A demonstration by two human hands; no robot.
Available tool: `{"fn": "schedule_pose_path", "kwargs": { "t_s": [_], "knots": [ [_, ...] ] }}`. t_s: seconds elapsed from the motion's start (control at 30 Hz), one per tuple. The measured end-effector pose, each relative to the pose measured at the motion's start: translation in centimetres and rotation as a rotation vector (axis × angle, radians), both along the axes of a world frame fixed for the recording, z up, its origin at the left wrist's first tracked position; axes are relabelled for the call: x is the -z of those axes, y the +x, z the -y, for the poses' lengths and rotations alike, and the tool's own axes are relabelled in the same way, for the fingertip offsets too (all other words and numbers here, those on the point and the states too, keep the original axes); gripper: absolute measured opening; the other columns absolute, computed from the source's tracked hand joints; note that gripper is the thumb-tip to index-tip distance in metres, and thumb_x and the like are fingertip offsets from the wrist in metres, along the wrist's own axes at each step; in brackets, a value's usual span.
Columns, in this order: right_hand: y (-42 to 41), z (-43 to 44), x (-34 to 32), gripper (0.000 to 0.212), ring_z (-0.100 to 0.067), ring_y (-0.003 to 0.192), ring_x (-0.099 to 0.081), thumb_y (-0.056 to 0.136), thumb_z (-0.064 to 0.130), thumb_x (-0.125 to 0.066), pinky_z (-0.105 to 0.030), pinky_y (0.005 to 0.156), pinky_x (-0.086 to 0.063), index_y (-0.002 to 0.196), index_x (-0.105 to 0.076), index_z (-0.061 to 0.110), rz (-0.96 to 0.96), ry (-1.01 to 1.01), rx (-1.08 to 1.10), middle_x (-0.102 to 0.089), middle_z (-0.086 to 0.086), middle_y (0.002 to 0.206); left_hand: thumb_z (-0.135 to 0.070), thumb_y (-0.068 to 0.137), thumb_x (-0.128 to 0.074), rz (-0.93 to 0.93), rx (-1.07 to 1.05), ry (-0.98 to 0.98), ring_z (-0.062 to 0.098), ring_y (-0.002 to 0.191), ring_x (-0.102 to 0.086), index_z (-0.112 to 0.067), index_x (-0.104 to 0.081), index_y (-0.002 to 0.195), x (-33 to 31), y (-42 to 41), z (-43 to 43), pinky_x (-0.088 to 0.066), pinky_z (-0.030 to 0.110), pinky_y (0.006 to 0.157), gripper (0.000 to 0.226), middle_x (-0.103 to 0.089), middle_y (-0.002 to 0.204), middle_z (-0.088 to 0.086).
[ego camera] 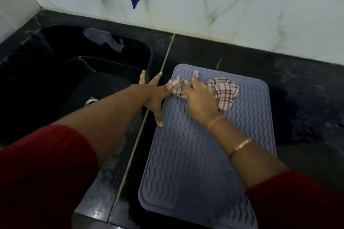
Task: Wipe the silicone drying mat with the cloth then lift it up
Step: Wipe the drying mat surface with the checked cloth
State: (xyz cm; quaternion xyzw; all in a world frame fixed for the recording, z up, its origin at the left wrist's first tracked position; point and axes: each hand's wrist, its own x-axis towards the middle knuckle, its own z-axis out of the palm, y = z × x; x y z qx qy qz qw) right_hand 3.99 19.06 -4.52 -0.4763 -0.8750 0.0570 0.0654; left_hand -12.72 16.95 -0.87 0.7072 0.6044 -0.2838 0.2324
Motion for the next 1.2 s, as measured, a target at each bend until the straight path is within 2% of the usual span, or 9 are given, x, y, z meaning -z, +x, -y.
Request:
{"fn": "schedule_pose_path", "kwargs": {
  "t_s": [0.13,0.23,0.33,0.47,0.7,0.83,0.93,1.03,1.2],
  "knots": [
    [1.5,-0.1,0.0,0.044,-0.040,0.106,-0.050,0.080,0.000,-0.055,-0.050,0.086,-0.045,0.121,-0.059,0.012,-0.137,0.047,-0.165,-0.051,-0.020,0.116,-0.067,0.051,-0.079,0.018,-0.004,0.006,0.024,0.137,0.037,-0.039,0.016,0.149,0.1,0.0,0.0,0.029,0.067,0.098,0.139,0.024,0.156,-0.015],
    [0.8,-5.4,-1.2,0.052,-0.036,0.114,-0.041,0.084,-0.001,-0.051,-0.046,0.093,-0.040,0.131,-0.052,0.020,-0.111,0.183,0.095,-0.046,-0.014,0.125,-0.068,0.054,-0.077,0.012,0.009,0.018,0.026,0.138,0.035,-0.034,0.022,0.147,0.0,0.0,0.0,0.024,0.070,0.099,0.140,0.025,0.156,-0.015],
    [-0.8,-7.9,-1.3,0.052,-0.036,0.120,-0.037,0.088,0.004,-0.048,-0.048,0.098,-0.038,0.136,-0.047,0.023,-0.050,0.010,0.235,-0.040,-0.013,0.134,-0.070,0.052,-0.076,0.023,0.016,0.035,0.026,0.140,0.033,-0.034,0.024,0.146,0.1,-0.2,0.0,0.024,0.069,0.100,0.142,0.023,0.156,-0.016],
    [-1.2,-4.2,0.1,0.044,-0.038,0.117,-0.040,0.087,0.009,-0.050,-0.048,0.094,-0.042,0.130,-0.052,0.020,-0.056,-0.036,0.080,-0.042,-0.015,0.132,-0.076,0.048,-0.073,0.040,0.039,0.063,0.026,0.140,0.032,-0.037,0.022,0.146,0.4,-0.8,-0.1,0.024,0.069,0.099,0.142,0.020,0.157,-0.015],
    [2.7,5.5,0.7,0.037,-0.033,0.083,-0.051,0.075,0.009,-0.049,-0.037,0.062,-0.045,0.106,-0.067,0.014,-0.176,-0.070,-0.303,-0.056,-0.015,0.096,-0.079,0.046,-0.071,0.029,0.052,0.091,0.025,0.140,0.032,-0.036,0.022,0.146,0.9,-1.1,-0.1,0.025,0.068,0.100,0.144,0.023,0.155,-0.018],
    [1.5,1.4,0.1,0.046,-0.031,0.100,-0.046,0.084,0.002,-0.048,-0.037,0.078,-0.042,0.126,-0.058,0.018,-0.301,-0.016,-0.029,-0.050,-0.015,0.108,-0.079,0.045,-0.071,0.069,0.051,0.113,0.025,0.140,0.032,-0.038,0.021,0.147,1.4,-1.3,0.1,0.027,0.069,0.098,0.144,0.021,0.157,-0.015],
    [-1.1,-1.1,-0.4,0.047,-0.035,0.113,-0.043,0.085,0.007,-0.050,-0.046,0.093,-0.041,0.130,-0.052,0.019,-0.182,0.006,0.163,-0.047,-0.015,0.123,-0.079,0.051,-0.068,0.054,0.092,0.185,0.027,0.143,0.026,-0.035,0.023,0.147,1.8,-1.2,0.7,0.026,0.069,0.098,0.139,0.019,0.158,-0.011],
    [-1.6,1.8,0.2,0.042,-0.038,0.110,-0.046,0.083,0.009,-0.053,-0.046,0.086,-0.041,0.125,-0.053,0.012,-0.094,0.013,0.034,-0.048,-0.016,0.127,-0.084,0.050,-0.062,-0.001,0.142,0.233,0.025,0.144,0.023,-0.035,0.017,0.149,1.7,-1.1,0.8,0.028,0.066,0.095,0.135,0.013,0.159,-0.010],
    [1.1,9.5,1.1,0.034,-0.036,0.095,-0.055,0.076,0.011,-0.056,-0.045,0.076,-0.051,0.109,-0.057,0.014,-0.173,-0.028,-0.232,-0.058,-0.012,0.105,-0.083,0.057,-0.058,-0.107,0.203,0.273,0.027,0.146,0.015,-0.026,0.020,0.149,1.3,-0.9,0.9,0.022,0.069,0.099,0.134,0.014,0.160,-0.008]
  ]
}}
